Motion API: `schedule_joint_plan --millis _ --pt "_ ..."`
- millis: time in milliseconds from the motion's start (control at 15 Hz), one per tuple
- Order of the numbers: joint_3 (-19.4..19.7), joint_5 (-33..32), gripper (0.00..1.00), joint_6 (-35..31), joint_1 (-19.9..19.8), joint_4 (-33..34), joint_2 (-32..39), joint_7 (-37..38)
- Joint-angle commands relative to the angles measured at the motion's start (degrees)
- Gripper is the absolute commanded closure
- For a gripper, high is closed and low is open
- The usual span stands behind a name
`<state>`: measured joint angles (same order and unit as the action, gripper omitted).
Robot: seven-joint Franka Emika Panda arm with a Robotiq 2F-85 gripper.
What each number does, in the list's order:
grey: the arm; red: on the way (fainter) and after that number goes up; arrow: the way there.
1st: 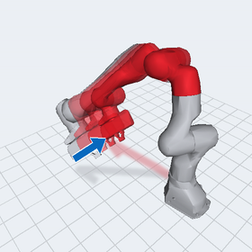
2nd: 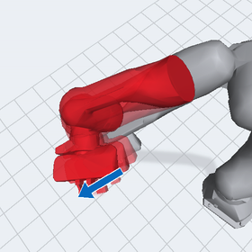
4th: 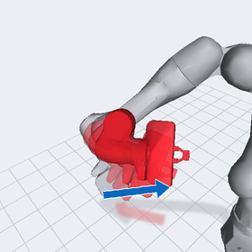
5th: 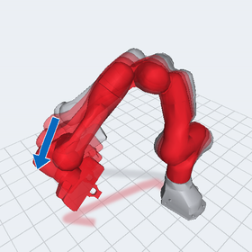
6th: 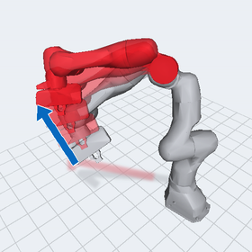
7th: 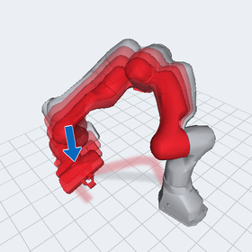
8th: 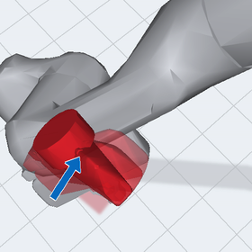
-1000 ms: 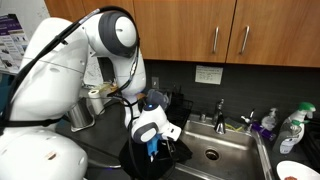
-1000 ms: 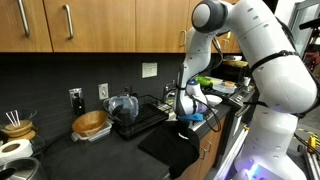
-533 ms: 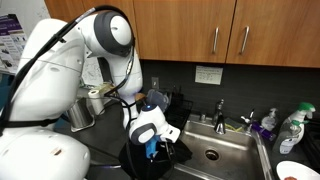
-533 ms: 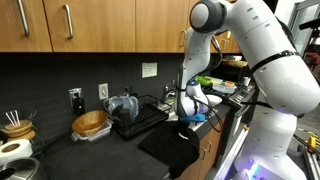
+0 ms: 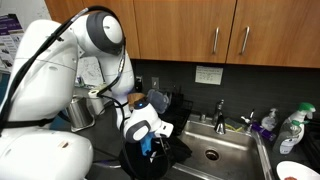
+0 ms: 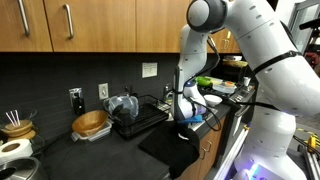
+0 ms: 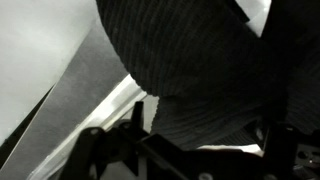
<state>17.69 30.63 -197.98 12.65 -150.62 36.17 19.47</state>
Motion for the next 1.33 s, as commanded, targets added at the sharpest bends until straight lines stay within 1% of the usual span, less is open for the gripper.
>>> schedule_joint_plan --millis 0,67,267,533,667,733,800,1000,1267 --pt "3.5 2.9 0.00 0.0 6.1 -0.5 -0.7 -1.9" --pt "4.1 3.4 0.00 0.0 7.0 -0.4 -0.6 -2.1" --pt "4.6 4.1 0.00 0.0 7.9 -0.4 -0.7 -2.6" --pt "3.8 2.9 0.00 0.0 6.5 -0.3 -0.1 -3.3" --pt "4.6 1.8 0.00 0.9 7.0 -0.2 0.7 -3.2" --pt "4.1 2.3 0.00 1.3 6.4 0.2 0.9 -4.7" --pt "5.0 1.5 0.00 2.1 7.4 0.3 1.3 -4.5" --pt "6.8 3.5 0.00 1.9 10.8 1.0 4.0 -5.0" --pt "8.3 3.4 0.00 2.1 13.5 1.7 6.2 -5.0"
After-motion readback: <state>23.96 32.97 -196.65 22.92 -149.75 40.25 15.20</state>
